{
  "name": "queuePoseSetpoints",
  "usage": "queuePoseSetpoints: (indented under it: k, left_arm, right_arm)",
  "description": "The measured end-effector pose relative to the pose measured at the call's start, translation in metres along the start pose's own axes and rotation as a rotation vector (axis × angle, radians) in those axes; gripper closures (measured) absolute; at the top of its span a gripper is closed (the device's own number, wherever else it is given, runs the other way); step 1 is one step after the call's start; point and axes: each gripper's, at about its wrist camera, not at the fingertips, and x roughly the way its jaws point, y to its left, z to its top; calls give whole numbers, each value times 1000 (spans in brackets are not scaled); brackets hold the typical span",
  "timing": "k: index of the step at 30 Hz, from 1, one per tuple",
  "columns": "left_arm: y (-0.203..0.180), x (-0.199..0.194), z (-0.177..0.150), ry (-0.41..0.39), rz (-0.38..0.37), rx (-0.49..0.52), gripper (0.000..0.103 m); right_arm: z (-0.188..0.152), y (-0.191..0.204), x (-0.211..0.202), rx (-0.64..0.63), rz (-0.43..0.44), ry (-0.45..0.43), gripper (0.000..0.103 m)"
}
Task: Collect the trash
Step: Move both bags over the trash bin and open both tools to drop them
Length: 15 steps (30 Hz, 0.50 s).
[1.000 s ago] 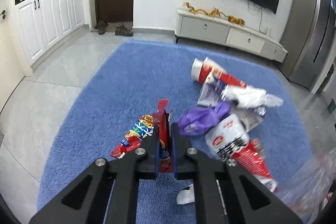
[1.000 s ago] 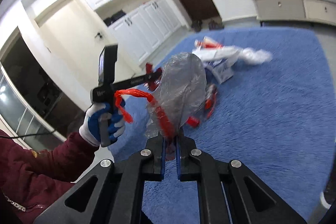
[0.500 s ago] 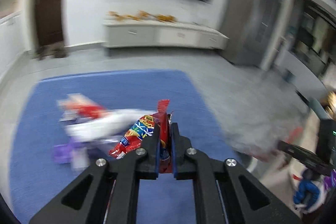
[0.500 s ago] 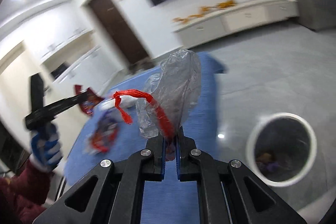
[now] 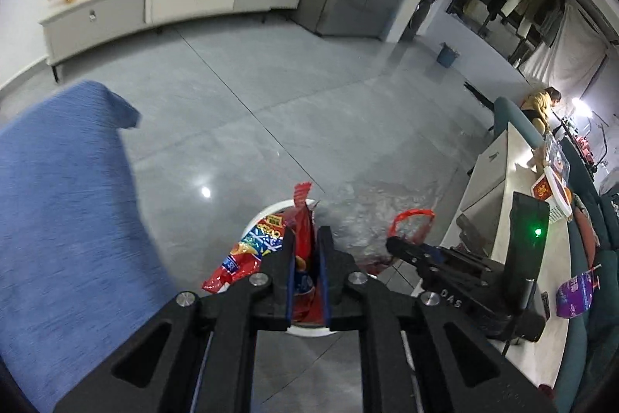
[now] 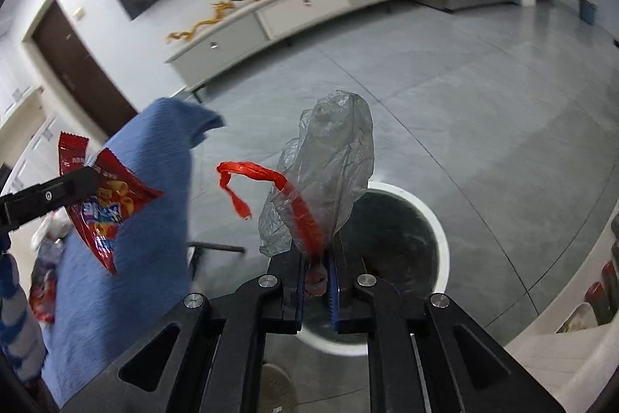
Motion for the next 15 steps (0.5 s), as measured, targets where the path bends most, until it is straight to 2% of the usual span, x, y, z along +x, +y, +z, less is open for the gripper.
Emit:
queuePoseSetpoints:
  k: [1, 2, 3, 4, 5, 6, 10, 15]
  left_arm:
    - [-2, 10, 3, 15, -6, -2, 91]
    - [-4, 24, 7, 36, -14, -1, 84]
    - [-4, 30, 3, 43, -12, 2, 70]
    - [-3, 37, 6, 45, -7, 2, 64]
    - [-3, 42, 7, 48, -6, 1, 54]
    - [0, 46, 5, 54, -12, -6, 52]
    - [6, 52, 1, 65, -28, -41, 52]
    - [12, 20, -8, 19, 6, -22, 52]
  right_arm:
    - [2, -6, 8, 14, -11, 5, 86]
    - [3, -11, 17, 25, -17, 11, 81]
    - [4, -16, 24, 36, -25, 16, 68]
    - [4, -20, 29, 46, -34, 22, 56]
    - [5, -25, 38, 57, -45, 30, 54]
    - [1, -32, 41, 61, -50, 35, 54]
    - [-5, -45, 55, 89, -71, 60, 53]
    - [-10, -43, 46, 89, -72, 44, 53]
